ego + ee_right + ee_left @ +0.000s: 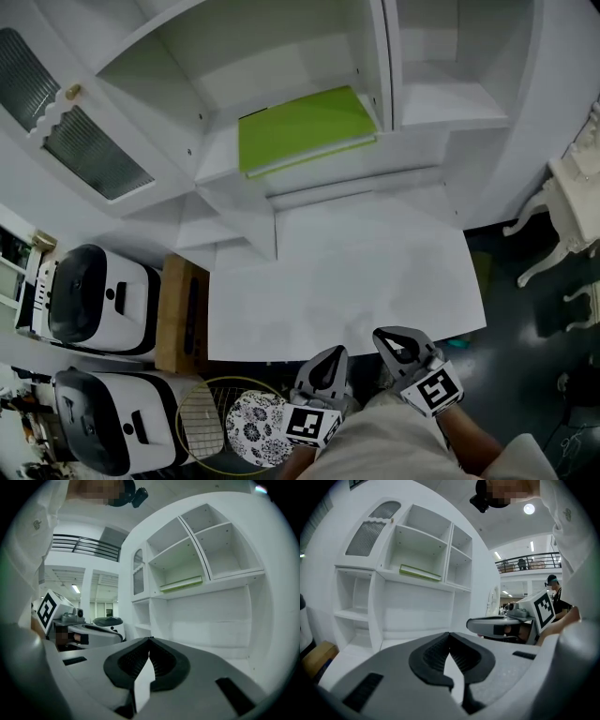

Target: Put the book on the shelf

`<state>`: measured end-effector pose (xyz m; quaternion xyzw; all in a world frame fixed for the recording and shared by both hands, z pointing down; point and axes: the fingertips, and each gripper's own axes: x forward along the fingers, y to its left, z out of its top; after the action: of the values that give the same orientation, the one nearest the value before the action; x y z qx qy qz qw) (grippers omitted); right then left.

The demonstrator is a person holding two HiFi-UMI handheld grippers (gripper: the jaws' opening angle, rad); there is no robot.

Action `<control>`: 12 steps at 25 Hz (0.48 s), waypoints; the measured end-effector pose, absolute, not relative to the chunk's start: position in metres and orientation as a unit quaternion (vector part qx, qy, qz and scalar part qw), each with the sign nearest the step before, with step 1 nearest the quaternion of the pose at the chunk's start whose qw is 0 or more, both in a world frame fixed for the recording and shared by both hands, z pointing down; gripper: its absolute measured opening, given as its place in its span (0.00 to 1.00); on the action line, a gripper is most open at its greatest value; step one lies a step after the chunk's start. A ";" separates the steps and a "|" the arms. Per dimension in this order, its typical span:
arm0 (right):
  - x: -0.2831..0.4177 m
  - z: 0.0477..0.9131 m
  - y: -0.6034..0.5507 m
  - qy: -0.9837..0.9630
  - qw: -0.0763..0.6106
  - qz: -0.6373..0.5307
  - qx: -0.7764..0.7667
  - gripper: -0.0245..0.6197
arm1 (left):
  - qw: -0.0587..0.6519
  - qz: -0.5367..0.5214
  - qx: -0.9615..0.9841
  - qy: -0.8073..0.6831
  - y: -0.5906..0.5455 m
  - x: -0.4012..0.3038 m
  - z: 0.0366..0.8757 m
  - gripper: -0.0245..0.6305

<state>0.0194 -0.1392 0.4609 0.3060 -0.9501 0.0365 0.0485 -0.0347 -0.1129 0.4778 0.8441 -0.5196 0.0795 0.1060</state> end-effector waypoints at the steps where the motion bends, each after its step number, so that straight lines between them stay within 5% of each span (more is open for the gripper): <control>1: 0.018 0.462 -0.134 -0.950 0.048 0.037 0.306 0.06 | 0.104 0.081 0.846 -0.516 -0.109 -0.035 0.478 0.04; 12: -0.006 0.478 -0.045 -0.946 0.058 0.066 0.312 0.06 | 0.102 0.085 0.871 -0.473 -0.020 -0.062 0.486 0.04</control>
<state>-0.0064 -0.0447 0.4782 0.3118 -0.9461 0.0657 0.0585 -0.0624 -0.0203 0.4865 0.8710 -0.4731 0.0846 0.1015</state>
